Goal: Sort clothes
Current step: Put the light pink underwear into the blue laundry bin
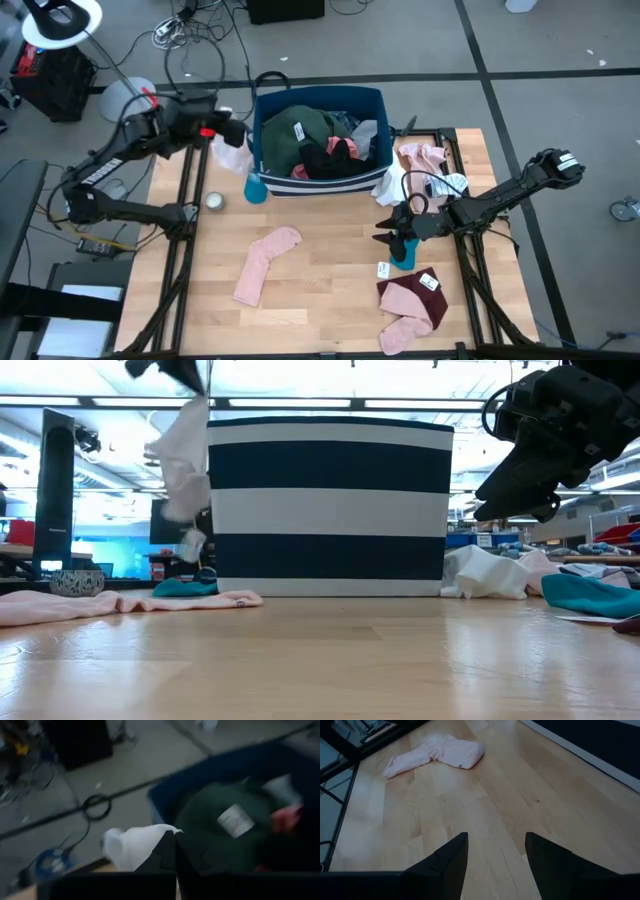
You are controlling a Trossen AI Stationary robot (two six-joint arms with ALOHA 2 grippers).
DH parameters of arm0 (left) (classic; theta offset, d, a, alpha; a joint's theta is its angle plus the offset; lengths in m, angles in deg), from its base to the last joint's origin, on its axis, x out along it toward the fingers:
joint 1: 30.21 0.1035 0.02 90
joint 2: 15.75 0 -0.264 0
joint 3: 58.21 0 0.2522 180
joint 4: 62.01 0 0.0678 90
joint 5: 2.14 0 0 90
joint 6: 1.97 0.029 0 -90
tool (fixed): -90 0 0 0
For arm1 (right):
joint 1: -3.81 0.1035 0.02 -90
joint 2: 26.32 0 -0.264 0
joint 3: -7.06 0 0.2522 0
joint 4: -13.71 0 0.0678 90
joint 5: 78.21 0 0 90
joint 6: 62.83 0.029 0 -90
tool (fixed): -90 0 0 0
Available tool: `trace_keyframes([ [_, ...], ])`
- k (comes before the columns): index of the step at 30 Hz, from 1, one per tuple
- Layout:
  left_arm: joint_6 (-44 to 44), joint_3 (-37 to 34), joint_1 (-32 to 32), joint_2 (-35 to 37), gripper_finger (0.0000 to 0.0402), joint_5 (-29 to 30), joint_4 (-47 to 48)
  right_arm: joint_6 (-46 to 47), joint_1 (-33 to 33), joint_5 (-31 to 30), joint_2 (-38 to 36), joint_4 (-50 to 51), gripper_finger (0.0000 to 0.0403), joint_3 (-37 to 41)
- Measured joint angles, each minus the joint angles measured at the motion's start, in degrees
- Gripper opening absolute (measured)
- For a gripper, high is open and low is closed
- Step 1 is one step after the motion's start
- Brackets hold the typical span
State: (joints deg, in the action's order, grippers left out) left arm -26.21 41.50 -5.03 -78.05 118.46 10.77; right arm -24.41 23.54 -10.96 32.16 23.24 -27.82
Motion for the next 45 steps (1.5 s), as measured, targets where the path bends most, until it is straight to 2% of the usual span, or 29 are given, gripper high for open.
trace_keyframes([
  [7, 6.27, 9.42, -4.64, -5.18, 0.0000, -0.14, -10.56, 0.00, 0.00, -0.07, 0.03, -0.01, 0.0199, 0.00],
  [14, 11.51, 19.63, -7.12, -14.70, 0.0000, -0.79, -14.19, 0.00, 0.00, -0.10, 0.15, 0.02, 0.0199, 0.00],
  [25, 16.20, 37.36, -10.50, -29.16, 0.0000, -9.98, -17.42, 1.95, -0.04, -0.14, 0.15, 4.17, 0.0199, 0.00],
  [29, 16.56, 39.12, -11.92, -31.78, 0.0000, -11.84, -16.78, 5.48, -0.07, -0.12, 0.17, 8.82, 0.0199, 0.02],
  [34, 16.73, 39.11, -12.32, -34.04, 0.0000, -11.98, -10.06, 11.54, -0.73, 0.25, -0.19, 17.42, 0.0199, -0.15],
  [39, 16.75, 39.11, -12.03, -37.17, 0.0000, -10.81, -0.49, 17.77, -2.43, 3.68, -0.28, 30.06, 0.0199, -2.61],
  [45, 16.75, 39.09, -11.10, -42.47, 0.0002, -10.74, 9.40, 19.98, -2.60, 6.99, -0.42, 33.40, 0.0199, -3.92],
])
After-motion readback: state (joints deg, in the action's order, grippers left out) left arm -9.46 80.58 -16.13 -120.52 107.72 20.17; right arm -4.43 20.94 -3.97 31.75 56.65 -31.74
